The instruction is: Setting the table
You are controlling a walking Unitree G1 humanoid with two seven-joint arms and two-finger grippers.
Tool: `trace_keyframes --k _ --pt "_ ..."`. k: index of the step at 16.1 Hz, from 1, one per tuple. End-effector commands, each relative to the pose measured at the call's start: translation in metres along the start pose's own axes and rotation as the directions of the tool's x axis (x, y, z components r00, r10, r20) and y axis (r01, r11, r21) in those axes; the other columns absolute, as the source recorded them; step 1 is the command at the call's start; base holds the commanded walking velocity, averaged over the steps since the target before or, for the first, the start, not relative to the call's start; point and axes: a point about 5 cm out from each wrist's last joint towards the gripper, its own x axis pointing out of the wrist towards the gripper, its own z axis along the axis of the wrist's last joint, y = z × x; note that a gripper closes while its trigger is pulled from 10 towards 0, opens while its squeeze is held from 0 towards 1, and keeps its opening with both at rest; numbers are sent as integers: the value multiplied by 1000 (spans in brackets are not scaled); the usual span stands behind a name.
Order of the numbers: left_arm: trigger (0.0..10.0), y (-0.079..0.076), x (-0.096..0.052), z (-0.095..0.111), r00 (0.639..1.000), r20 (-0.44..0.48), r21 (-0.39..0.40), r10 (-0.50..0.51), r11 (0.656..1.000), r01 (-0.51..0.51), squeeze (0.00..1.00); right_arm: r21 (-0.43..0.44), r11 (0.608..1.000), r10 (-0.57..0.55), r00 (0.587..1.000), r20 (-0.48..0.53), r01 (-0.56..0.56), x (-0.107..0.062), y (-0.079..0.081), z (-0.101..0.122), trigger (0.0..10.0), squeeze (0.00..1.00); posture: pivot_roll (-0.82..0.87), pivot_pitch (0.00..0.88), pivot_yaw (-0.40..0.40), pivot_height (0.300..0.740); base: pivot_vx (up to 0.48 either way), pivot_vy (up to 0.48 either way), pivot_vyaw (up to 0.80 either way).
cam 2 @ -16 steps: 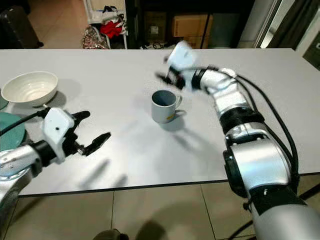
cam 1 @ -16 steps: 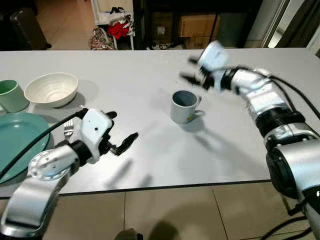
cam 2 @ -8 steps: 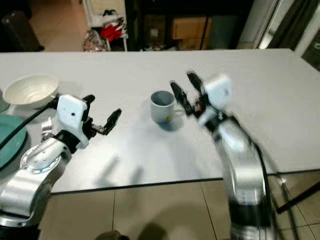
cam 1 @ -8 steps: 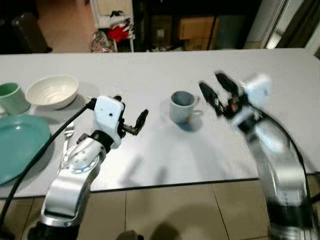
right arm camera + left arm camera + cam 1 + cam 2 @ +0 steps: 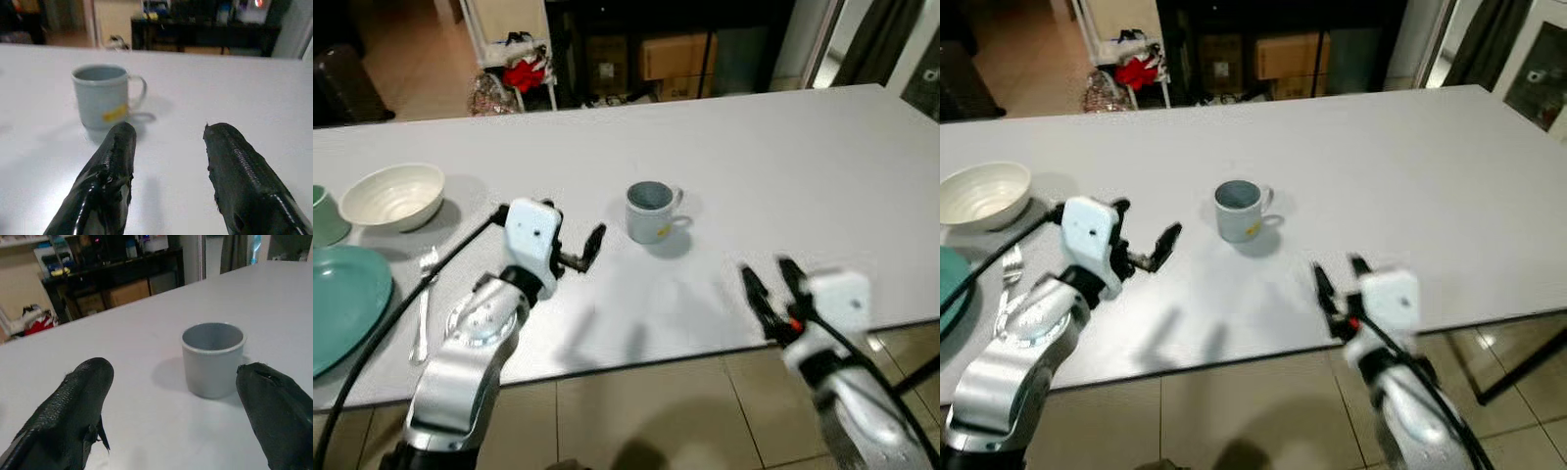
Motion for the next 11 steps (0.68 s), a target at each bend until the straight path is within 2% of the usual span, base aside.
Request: trace_keyframes --k 1,4,6,8,11 --pt "10000 5 0 -1 1000 -12 -5 26 1000 -26 0 -10 1000 2 1000 25 -2 3 0 8 10000 0 -16 0 63 740 259 0 800" --pt "10000 2 -1 -2 1000 -10 -14 28 1000 -28 0 -36 999 24 1000 -4 -24 4 4 8 10000 0 -8 0 50 740 266 0 723" --pt "10000 1 -1 -1 1000 -6 -17 27 999 -27 0 -29 998 55 998 7 -54 3 6 10 10000 0 -5 0 44 740 266 0 0" --pt "10000 2 -2 -1 1000 -6 -16 29 999 -29 0 -66 991 116 993 35 -114 2 9 16 10000 0 -3 0 39 740 255 0 0" --pt "10000 2 -2 -2 1000 -7 -16 30 999 -30 0 -63 989 141 988 62 -137 0 11 21 10000 0 -3 0 36 740 0 0 0"
